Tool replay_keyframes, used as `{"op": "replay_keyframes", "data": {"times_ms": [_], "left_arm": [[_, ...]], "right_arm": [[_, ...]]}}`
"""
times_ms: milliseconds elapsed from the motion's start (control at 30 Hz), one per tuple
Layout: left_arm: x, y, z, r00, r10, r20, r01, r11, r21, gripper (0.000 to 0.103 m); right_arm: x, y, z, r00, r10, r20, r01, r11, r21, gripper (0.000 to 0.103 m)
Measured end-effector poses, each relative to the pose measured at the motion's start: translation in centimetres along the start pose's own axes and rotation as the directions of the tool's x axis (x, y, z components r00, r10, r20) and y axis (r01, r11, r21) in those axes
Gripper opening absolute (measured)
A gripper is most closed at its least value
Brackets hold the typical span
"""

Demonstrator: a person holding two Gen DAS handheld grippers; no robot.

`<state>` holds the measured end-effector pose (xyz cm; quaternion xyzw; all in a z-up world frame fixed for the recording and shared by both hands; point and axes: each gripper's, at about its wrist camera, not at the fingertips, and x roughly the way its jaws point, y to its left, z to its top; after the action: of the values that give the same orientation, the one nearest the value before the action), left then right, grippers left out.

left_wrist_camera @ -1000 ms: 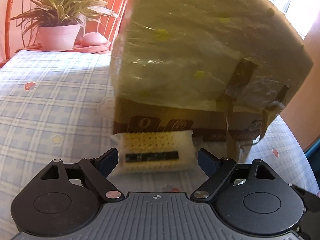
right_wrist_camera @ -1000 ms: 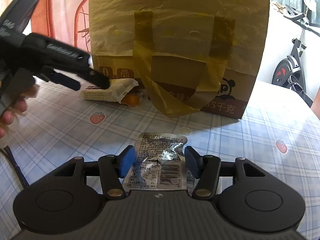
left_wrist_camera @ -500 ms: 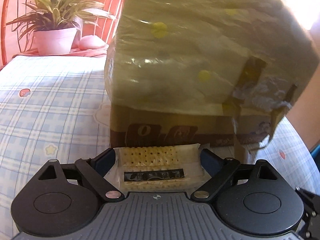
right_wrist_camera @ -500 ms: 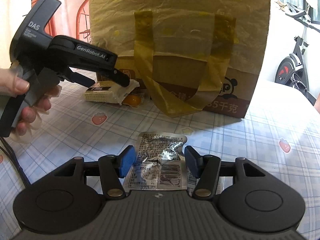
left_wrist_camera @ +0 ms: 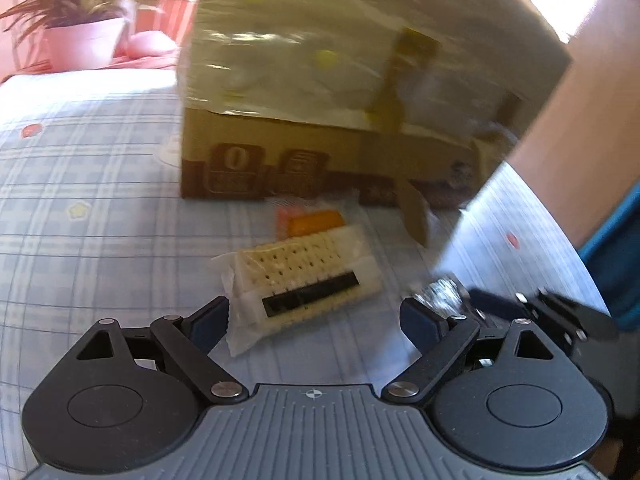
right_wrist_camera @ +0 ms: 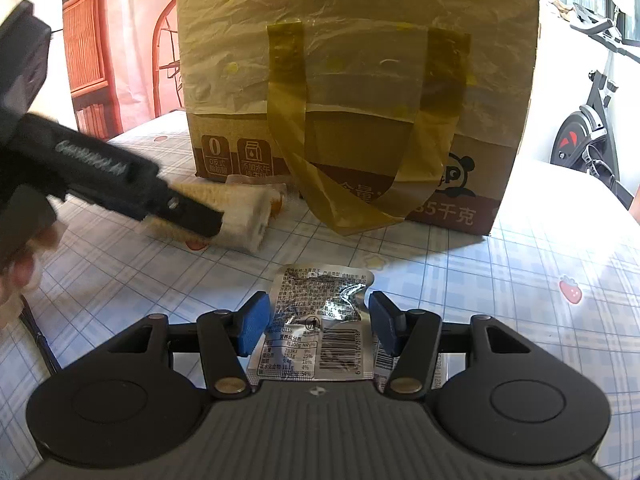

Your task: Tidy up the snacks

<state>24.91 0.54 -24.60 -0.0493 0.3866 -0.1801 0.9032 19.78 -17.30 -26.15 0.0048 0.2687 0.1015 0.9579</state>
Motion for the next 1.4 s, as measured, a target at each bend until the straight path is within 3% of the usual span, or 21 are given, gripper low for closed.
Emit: {"op": "replay_keyframes", "data": {"times_ms": [267,433,533,667,967,1133,1400], "left_arm": [[-1.1,-0.5,1.7,0.994,0.012,0.106,-0.035,0.975,0.221,0.092],[0.8,-0.8,3.1,0.997,-0.048,0.060,0.027,0.953,0.302,0.091],[1.4,-1.1,2.6,0.999,-0.045,0.026,0.034,0.940,0.340,0.085],[1.5,-0.9,1.3,0.999,-0.040,0.002,0.037,0.939,0.342,0.076],[-0.4,-1.1,-1.4,0.999,-0.012,-0.034,0.019,0.970,0.244,0.068],[-0.6,-2.2,-2.5,0.999,0.032,0.005,-0.032,0.958,0.285,0.067],[-0.6,-2.1,-2.7,0.997,0.062,0.053,-0.073,0.970,0.231,0.058]], "right_arm": [[0.0,0.0,-0.1,1.000,-0.001,0.000,0.001,1.000,0.000,0.058],[0.0,0.0,-0.1,1.000,0.000,0.000,0.000,1.000,0.000,0.058],[0.0,0.0,-0.1,1.000,0.001,0.000,-0.001,1.000,0.002,0.058],[0.0,0.0,0.0,1.000,0.002,0.000,-0.002,1.000,0.002,0.058],[0.1,0.0,0.0,1.000,0.003,0.000,-0.003,1.000,0.003,0.058],[0.1,0.0,0.0,1.000,0.003,0.000,-0.003,1.000,0.003,0.058],[0.1,0.1,0.0,1.000,-0.003,0.000,0.003,1.000,-0.003,0.058]]}}
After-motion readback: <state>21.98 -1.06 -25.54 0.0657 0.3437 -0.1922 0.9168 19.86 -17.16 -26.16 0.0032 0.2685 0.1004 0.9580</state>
